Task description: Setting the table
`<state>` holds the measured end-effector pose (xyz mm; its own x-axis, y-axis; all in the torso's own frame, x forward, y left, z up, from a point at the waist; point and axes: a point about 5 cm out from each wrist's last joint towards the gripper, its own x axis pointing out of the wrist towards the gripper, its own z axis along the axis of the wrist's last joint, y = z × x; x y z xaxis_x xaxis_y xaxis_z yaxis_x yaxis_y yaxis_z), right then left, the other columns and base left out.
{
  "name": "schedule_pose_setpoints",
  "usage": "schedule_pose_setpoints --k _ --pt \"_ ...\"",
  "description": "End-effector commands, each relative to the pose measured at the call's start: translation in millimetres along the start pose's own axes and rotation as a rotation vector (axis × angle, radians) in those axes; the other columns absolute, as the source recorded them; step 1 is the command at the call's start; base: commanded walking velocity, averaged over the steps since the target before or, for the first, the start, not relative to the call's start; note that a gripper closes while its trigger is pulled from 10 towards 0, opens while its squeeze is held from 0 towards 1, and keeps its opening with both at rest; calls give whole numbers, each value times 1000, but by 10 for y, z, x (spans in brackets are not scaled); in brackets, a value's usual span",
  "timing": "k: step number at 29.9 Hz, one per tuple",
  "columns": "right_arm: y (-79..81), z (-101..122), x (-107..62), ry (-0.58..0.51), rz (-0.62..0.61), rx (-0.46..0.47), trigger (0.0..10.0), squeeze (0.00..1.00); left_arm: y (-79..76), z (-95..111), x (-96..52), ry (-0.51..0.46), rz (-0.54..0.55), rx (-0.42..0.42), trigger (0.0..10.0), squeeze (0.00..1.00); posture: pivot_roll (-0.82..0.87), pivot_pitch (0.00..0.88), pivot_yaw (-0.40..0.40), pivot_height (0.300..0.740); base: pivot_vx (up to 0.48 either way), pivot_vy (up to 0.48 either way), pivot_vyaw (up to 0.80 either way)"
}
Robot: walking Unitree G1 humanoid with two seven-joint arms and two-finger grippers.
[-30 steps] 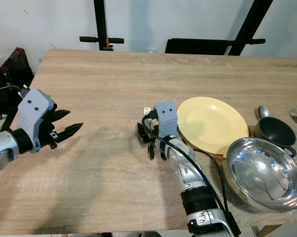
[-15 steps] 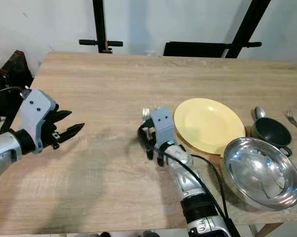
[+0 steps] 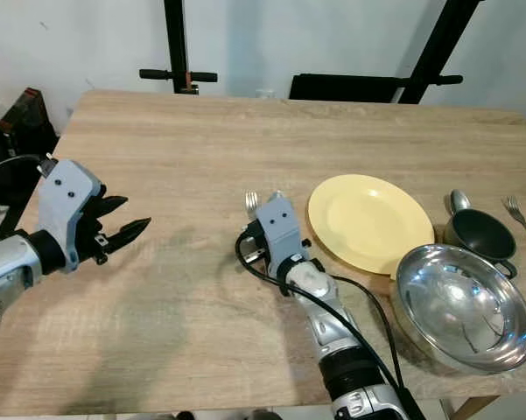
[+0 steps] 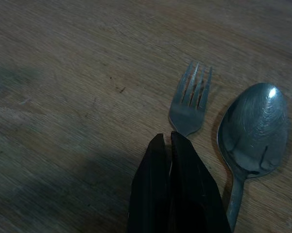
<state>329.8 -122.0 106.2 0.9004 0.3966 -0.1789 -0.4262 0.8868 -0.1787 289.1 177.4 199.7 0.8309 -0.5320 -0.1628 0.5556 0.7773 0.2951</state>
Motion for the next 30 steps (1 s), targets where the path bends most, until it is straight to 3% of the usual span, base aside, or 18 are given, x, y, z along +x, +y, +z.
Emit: schedule_pose_setpoints --k 1,4,7,11,12,13,14,15,18,21,22,30 --pt "30 -304 -59 136 5 72 0 0 -38 -36 7 15 -8 -8 10000 0 -56 68 20 740 0 0 0" --pt "19 -228 -55 91 -3 166 0 0 -40 -40 10 15 -4 -10 10000 0 -56 68 20 740 0 0 0" --pt "3 -178 -53 64 -8 194 0 0 -42 -38 12 14 -3 -11 10000 0 -57 72 19 740 0 0 0" --pt "-57 315 -112 -194 -20 323 0 0 -104 -58 53 13 13 -22 10000 0 -57 74 20 740 0 0 0" --pt "-57 315 -112 -194 -20 323 0 0 -104 -58 53 13 13 -22 10000 0 -57 74 20 740 0 0 0" --pt "-65 518 -185 -296 -15 366 5882 0 -134 -65 68 13 15 -26 10000 0 -59 76 21 740 0 0 0" --pt "-65 518 -185 -296 -15 366 5882 0 -134 -65 68 13 15 -26 10000 0 -59 76 21 740 0 0 0" --pt "-49 626 -244 -343 2 375 10000 0 -155 -70 71 13 13 -29 10000 0 -62 77 21 740 0 0 0" --pt "-29 653 -269 -351 15 357 10000 0 -164 -72 74 13 11 -31 10000 0 -62 77 21 740 0 0 0" --pt "26 572 -286 -292 35 220 10000 0 -166 -74 93 14 8 -31 10000 0 -71 81 24 740 0 0 0" --pt "34 512 -282 -258 42 176 10000 1000 -160 -70 99 13 9 -30 10000 0 -71 81 24 740 0 0 0" --pt "18 329 -304 -136 60 145 10000 1000 -147 -65 100 11 18 -29 10000 0 -70 81 21 740 0 0 0"
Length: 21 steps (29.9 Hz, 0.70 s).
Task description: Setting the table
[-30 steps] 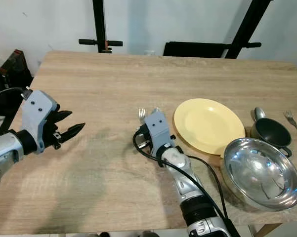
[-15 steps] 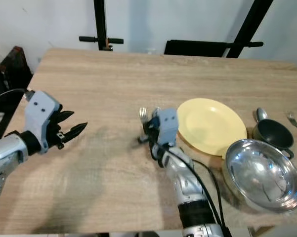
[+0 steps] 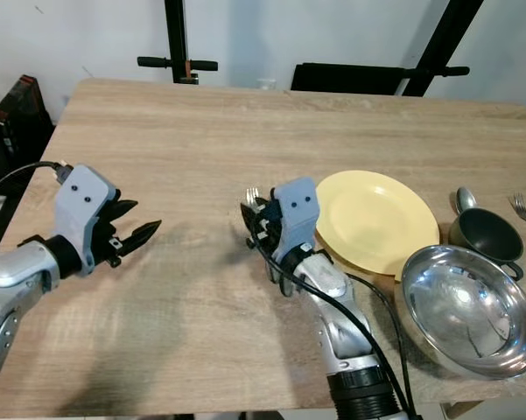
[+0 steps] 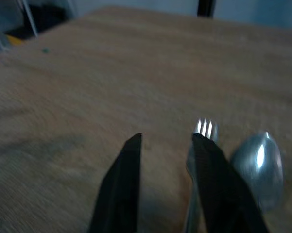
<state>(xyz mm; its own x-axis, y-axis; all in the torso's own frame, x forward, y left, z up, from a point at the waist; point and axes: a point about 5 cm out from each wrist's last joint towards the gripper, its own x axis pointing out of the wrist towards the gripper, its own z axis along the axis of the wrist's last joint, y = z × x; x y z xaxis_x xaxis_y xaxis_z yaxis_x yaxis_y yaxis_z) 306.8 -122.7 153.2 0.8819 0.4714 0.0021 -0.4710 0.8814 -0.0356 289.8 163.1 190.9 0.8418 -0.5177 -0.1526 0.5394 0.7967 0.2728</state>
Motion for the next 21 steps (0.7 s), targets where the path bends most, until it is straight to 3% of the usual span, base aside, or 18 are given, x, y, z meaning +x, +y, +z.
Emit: schedule_pose_setpoints --k 1,11,12,21 --pt "-20 -123 -35 69 -4 16 10000 1000 -12 -32 0 17 0 -2 10000 0 -68 84 20 740 0 0 0" --pt "-110 -204 85 131 -41 44 10000 1000 -11 -33 0 19 8 -3 10000 0 -63 84 15 740 0 0 0" --pt "-145 -203 149 144 -43 70 10000 0 -11 -33 -8 20 11 -3 10000 0 -58 88 12 740 0 0 0" --pt "-256 -293 221 231 -33 89 10000 0 -7 -34 -24 23 19 -3 10000 0 -54 93 6 740 0 0 0"
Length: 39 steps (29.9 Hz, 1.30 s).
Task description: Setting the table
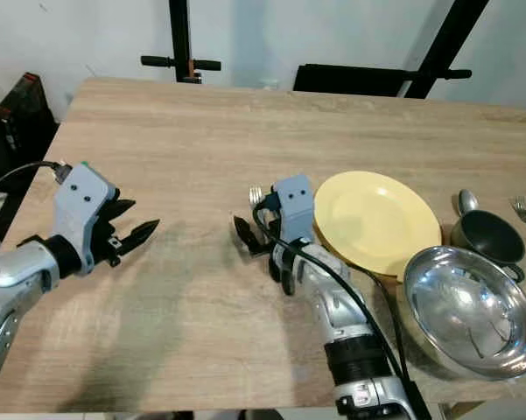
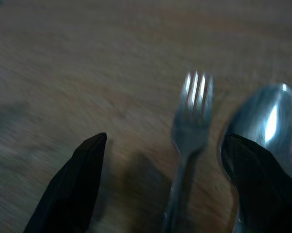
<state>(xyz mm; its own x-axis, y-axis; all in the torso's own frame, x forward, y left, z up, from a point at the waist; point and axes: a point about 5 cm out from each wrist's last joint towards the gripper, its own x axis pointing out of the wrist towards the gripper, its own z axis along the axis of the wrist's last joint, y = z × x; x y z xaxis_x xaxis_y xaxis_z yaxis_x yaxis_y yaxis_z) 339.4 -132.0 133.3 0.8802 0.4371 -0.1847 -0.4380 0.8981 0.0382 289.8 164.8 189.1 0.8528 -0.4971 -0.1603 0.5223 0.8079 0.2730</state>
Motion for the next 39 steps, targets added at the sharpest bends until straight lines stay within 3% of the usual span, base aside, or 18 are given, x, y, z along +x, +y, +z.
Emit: schedule_pose_setpoints --k 1,7,8,9,10,11,12,14,17,19,20,24,28,39 --pt "-34 -86 -5 43 -3 12 10000 0 -16 -12 -18 9 -2 0 10000 0 -54 93 6 740 0 0 0" --pt "-85 -161 12 95 -23 -26 10000 0 -19 -12 -28 10 1 -3 10000 0 -52 96 1 740 0 0 0" --pt "-86 -169 10 98 -25 -29 9294 0 -21 -13 -30 10 1 -3 10000 0 -53 97 1 740 0 0 0" --pt "-86 -175 9 101 -26 -32 9294 0 -22 -13 -31 10 1 -3 10000 0 -53 97 1 740 0 0 0" --pt "-79 -186 6 105 -22 -34 7725 0 -28 -12 -30 11 -3 -2 10000 0 -54 97 1 740 0 0 0" --pt "-73 -195 3 108 -18 -34 7725 0 -34 -12 -30 12 -6 -1 10000 0 -53 97 1 740 0 0 0" --pt "-58 -205 -6 113 -10 -39 4980 0 -51 -9 -31 14 -22 5 10000 0 -53 97 1 740 0 0 0" --pt "-36 -210 -21 116 5 -44 4941 0 -85 1 -45 16 -60 13 10000 0 -53 97 1 740 0 0 0" --pt "9 -201 -111 114 41 -113 9412 0 -166 40 -204 15 -241 24 10000 0 -53 98 0 740 0 0 0" --pt "10 -190 -129 109 45 -128 9412 0 -161 55 -234 13 -263 18 10000 0 -53 98 0 740 0 0 0" --pt "14 -158 -142 86 52 -142 10000 0 -146 63 -258 13 -277 16 10000 0 -50 98 2 740 0 0 0" --pt "6 14 -213 -5 62 -191 10000 0 -58 49 -337 46 -311 42 10000 0 -50 98 2 740 0 0 0" --pt "-27 -56 -225 43 52 -189 10000 0 -42 32 -351 59 -332 57 10000 0 -52 92 8 740 0 0 0" --pt "64 -351 -163 177 89 -158 10000 0 -77 19 -359 65 -340 50 10000 0 -51 84 -2 740 0 0 0"
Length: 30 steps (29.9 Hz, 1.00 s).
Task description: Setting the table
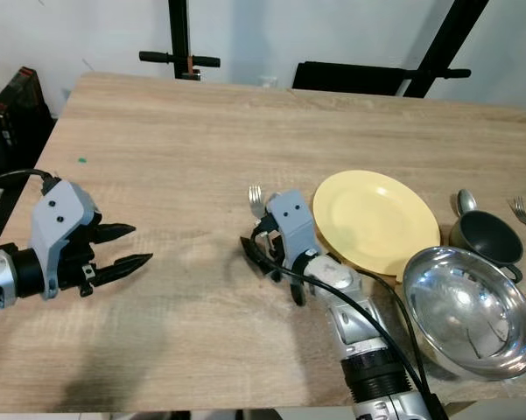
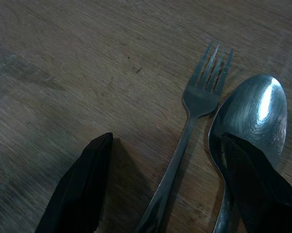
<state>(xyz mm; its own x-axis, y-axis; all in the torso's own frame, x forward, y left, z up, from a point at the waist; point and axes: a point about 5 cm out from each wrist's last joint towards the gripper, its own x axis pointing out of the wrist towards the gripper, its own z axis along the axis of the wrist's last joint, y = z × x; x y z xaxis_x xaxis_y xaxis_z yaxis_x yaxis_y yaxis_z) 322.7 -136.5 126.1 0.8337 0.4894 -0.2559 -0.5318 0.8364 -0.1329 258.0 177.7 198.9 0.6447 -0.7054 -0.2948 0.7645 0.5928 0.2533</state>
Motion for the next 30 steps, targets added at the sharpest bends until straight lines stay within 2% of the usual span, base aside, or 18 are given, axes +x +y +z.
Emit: schedule_pose_setpoints --k 1,5,7,8,9,17,20,22,24,26,30 --pt "84 -234 17 104 31 40 10000 0 -45 -33 7 11 -19 -9 10000 0 -51 84 -2 740 0 0 0" --pt "149 -172 50 77 80 70 10000 0 -45 -39 7 12 -7 -12 10000 0 -48 87 -8 740 0 0 0" --pt "249 -119 47 54 157 111 9373 0 -45 -43 10 13 -3 -13 10000 0 -49 88 -10 740 0 0 0" --pt "249 -119 47 54 157 111 9373 0 -45 -43 10 13 -3 -13 10000 0 -49 88 -10 740 0 0 0" --pt "301 -102 36 47 195 134 10000 0 -50 -44 15 12 -2 -14 10000 0 -50 93 -11 740 0 0 0" --pt "309 -152 -10 64 211 82 10000 0 -50 -44 36 14 4 -14 10000 0 -55 99 -8 740 0 0 0" --pt "285 -169 -30 71 202 31 10000 0 -41 -34 46 14 6 -13 10000 0 -55 100 -7 740 0 0 0" --pt "198 -179 -41 63 148 -33 10000 0 -32 -24 61 12 8 -13 10000 0 -57 99 -5 740 0 0 0" --pt "198 -179 -41 63 148 -33 10000 0 -32 -24 61 12 8 -13 10000 0 -57 99 -5 740 0 0 0" --pt "70 -216 -79 81 100 -74 10000 0 -34 -14 82 7 9 -14 10000 0 -60 98 -3 740 0 0 0" --pt "-32 -248 -97 93 53 -92 10000 0 -50 -17 88 3 8 -14 10000 0 -61 98 -3 740 0 0 0"
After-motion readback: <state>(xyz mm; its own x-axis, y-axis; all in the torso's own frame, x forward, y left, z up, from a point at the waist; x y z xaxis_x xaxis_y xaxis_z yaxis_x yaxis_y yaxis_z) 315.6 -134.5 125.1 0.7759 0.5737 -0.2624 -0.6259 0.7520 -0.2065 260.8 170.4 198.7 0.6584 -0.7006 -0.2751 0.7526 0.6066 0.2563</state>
